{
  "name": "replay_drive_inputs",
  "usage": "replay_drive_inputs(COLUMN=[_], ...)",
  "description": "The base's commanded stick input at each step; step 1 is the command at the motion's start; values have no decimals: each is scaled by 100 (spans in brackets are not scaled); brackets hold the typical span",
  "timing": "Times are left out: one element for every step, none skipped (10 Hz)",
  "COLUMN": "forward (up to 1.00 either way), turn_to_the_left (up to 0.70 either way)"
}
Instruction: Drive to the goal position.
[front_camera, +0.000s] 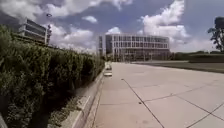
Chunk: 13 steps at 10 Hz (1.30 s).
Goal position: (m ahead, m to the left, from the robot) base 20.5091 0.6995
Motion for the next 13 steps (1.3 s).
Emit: replay_drive_inputs(forward=[4, 4, 4, 4, 4, 4, 4, 4, 4, 4, 4, 4, 4], turn_to_the_left=[0, 0, 0, 0, 0, 0, 0, 0, 0, 0, 0, 0, 0])
